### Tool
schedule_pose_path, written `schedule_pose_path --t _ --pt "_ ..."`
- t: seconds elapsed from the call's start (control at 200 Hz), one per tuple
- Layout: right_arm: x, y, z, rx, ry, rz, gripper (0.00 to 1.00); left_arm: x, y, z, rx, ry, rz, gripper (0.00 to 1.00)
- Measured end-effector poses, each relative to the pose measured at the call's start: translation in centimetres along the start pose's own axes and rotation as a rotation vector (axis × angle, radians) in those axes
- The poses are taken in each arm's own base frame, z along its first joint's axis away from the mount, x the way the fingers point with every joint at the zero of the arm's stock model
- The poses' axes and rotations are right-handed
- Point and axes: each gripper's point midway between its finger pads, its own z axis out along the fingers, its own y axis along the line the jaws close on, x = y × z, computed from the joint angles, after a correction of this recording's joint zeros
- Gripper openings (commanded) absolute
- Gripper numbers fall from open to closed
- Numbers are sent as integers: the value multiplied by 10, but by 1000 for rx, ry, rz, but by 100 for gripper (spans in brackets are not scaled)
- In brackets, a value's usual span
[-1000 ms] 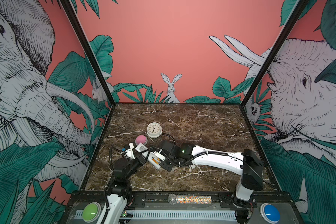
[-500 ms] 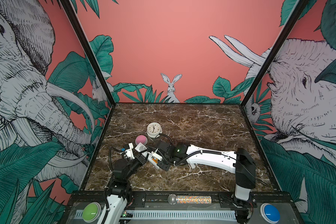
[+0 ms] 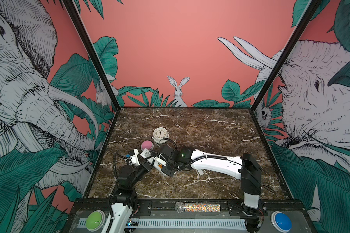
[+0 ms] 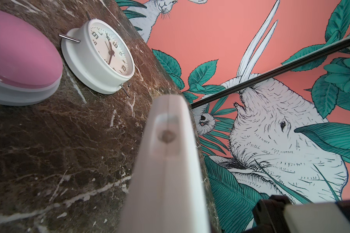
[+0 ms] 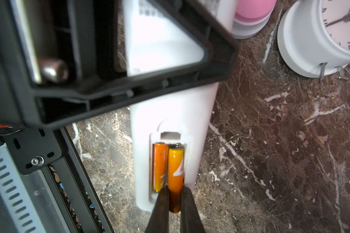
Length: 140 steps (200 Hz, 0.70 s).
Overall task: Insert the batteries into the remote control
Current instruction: 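Lower the orange battery into the compartment beside the first battery with the right gripper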
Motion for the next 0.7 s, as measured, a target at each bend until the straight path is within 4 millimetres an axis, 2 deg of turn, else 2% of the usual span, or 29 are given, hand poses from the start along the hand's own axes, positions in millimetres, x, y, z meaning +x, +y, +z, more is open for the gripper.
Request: schedule_pose_path --t 0.7 --pt "-2 -1 -3 7 -1 -5 22 -2 -2 -1 7 -12 -25 0"
